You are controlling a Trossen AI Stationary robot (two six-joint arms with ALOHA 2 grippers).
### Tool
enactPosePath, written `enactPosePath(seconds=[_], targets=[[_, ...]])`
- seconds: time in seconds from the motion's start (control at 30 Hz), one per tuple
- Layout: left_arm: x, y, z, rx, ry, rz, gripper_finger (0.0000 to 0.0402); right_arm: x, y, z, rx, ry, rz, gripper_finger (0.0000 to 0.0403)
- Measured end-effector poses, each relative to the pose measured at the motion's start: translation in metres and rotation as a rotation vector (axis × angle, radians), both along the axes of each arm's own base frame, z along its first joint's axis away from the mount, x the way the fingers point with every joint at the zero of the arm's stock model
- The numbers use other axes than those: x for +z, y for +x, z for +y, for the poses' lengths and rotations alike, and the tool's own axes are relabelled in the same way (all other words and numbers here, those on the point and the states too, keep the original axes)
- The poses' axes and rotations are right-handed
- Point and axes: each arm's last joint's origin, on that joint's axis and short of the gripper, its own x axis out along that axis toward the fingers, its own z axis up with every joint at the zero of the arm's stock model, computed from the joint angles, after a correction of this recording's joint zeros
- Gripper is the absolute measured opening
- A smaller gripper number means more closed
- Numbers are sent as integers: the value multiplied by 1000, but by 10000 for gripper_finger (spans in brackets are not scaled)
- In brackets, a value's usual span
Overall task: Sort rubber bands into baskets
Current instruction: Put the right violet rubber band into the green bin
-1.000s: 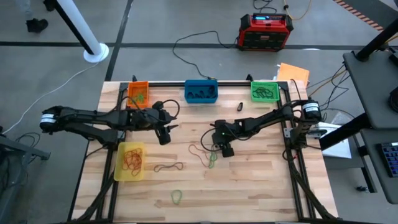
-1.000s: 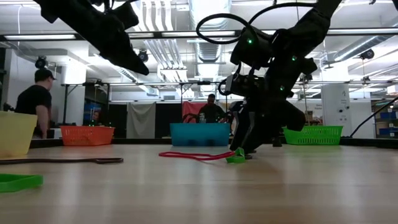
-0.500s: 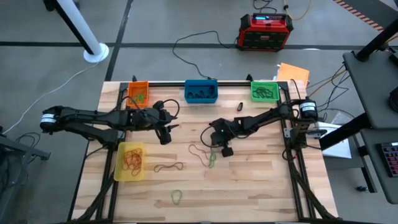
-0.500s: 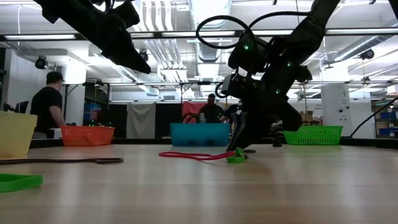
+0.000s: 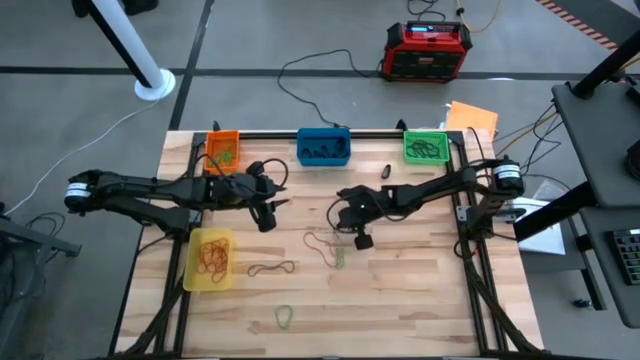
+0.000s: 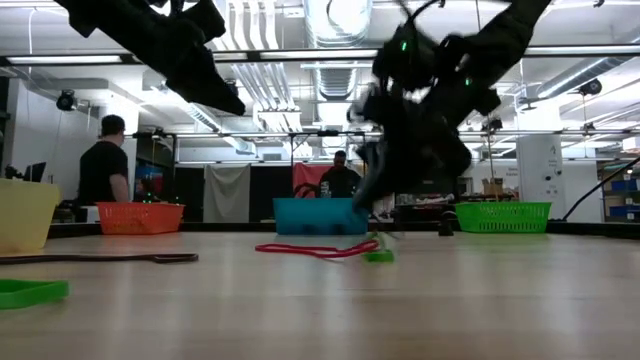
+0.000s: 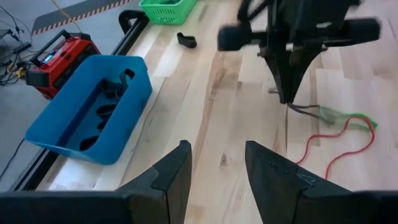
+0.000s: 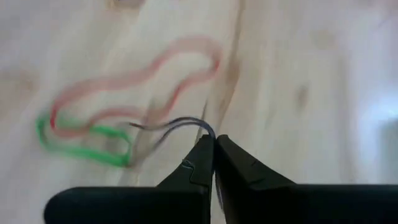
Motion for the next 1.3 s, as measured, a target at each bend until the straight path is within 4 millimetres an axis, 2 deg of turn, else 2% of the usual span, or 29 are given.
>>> enactPosePath(seconds=[0.07,0.2,0.43,0.53,0.7,0.87,1.03,1.13,1.3], targets=[[1,1,0,0,1,-11,135,10,-1,0,-1,-5,-66,9],[2,1,0,0,1,-26,135,14,-7,1,-4,-10,-167,9],[5,3,0,1,3,-55,135,23,-18,-2,-67,-7,-506,9],[6,3,0,1,3,-68,135,31,-23,-6,-199,-69,-656,9],[6,3,0,1,4,-74,135,42,-31,-15,-511,-245,-696,9],[6,3,0,0,4,-74,135,61,-42,-26,-863,-458,-609,9],[6,4,0,0,4,-74,135,86,-66,-49,-1254,-658,-379,9],[7,4,0,1,4,-79,135,99,-88,-68,-1413,-616,-252,9],[8,4,0,0,5,-95,135,107,-129,-106,-1670,-384,-14,9]])
